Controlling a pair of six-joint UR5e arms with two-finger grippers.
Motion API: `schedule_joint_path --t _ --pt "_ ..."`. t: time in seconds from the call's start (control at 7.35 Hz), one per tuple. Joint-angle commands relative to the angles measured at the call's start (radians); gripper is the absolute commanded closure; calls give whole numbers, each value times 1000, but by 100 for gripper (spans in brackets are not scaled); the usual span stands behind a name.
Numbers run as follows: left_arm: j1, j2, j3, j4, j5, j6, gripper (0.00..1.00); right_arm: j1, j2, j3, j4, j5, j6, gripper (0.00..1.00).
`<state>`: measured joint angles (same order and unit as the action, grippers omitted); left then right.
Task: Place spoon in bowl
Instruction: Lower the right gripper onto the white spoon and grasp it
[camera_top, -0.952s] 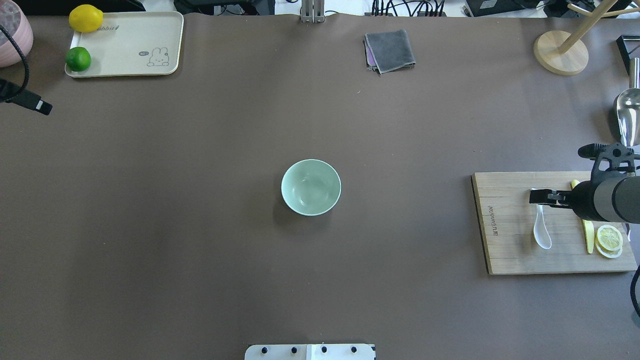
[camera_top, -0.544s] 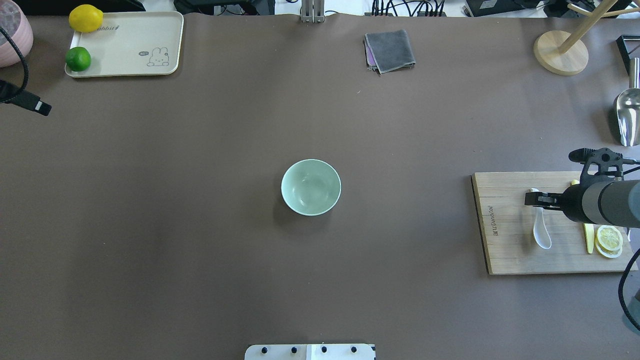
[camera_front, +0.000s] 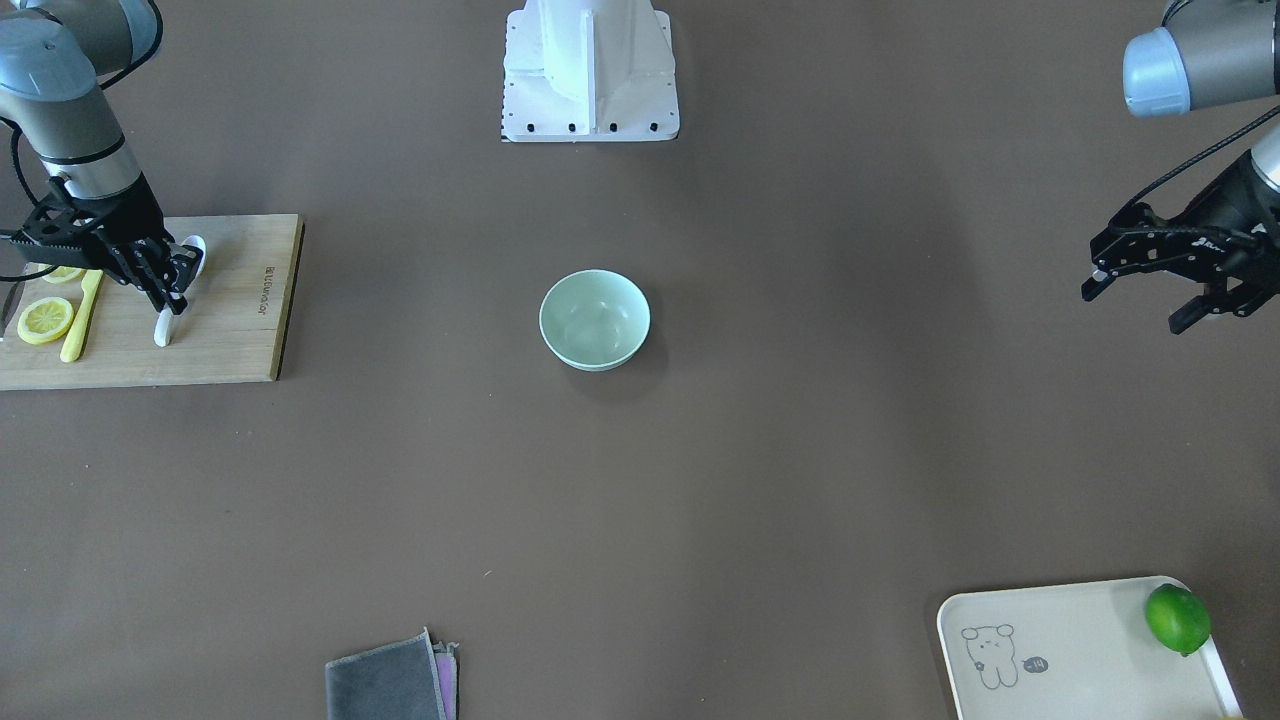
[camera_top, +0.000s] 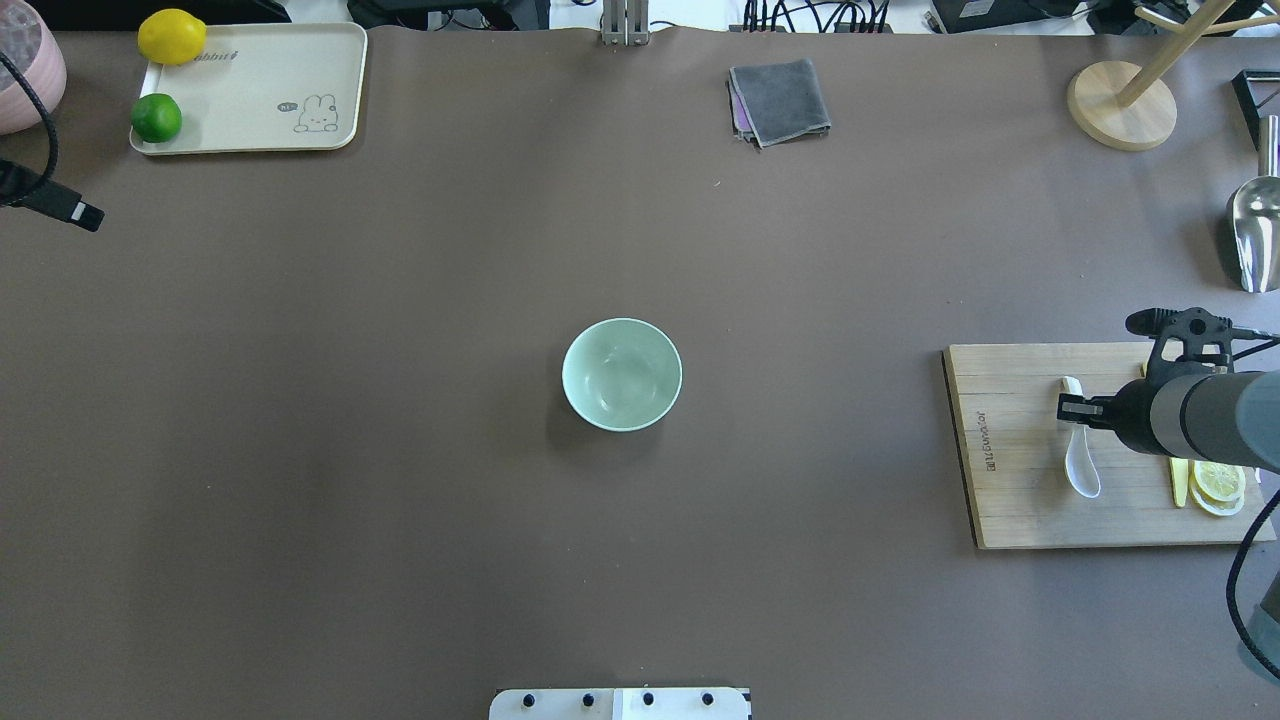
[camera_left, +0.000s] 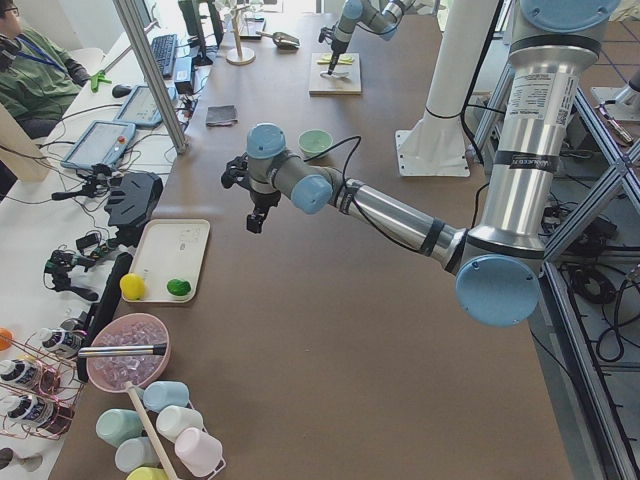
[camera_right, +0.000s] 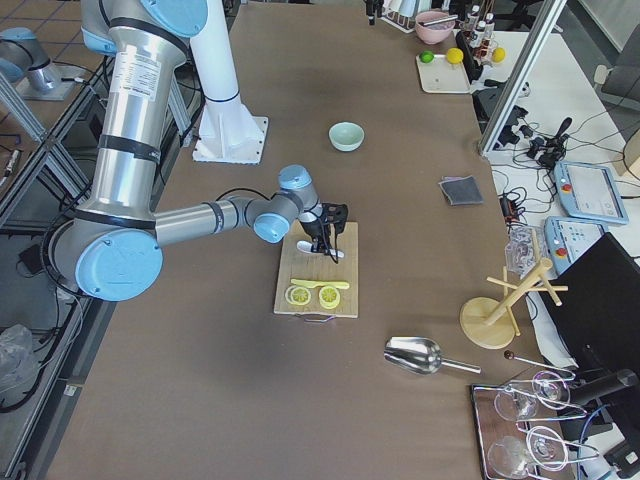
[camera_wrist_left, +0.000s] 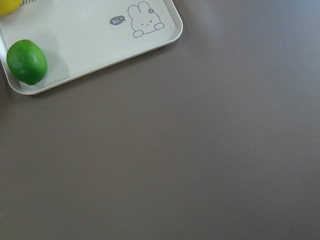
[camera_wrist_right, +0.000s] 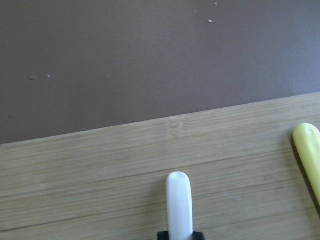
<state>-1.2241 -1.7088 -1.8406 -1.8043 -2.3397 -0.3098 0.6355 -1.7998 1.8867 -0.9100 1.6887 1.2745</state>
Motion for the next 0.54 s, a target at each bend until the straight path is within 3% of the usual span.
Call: schedule_joint_path --t 0.0,0.14,0.41 --pt "0 0 -2 0 -3 -8 2 -2 6 55 -32 -1 15 100" --pt "0 0 0 -1 -3 -9 2 4 90 93 -162 -1 57 100" --pt "2 0 1 -1 -3 -9 2 -6 431 88 -564 -9 202 100"
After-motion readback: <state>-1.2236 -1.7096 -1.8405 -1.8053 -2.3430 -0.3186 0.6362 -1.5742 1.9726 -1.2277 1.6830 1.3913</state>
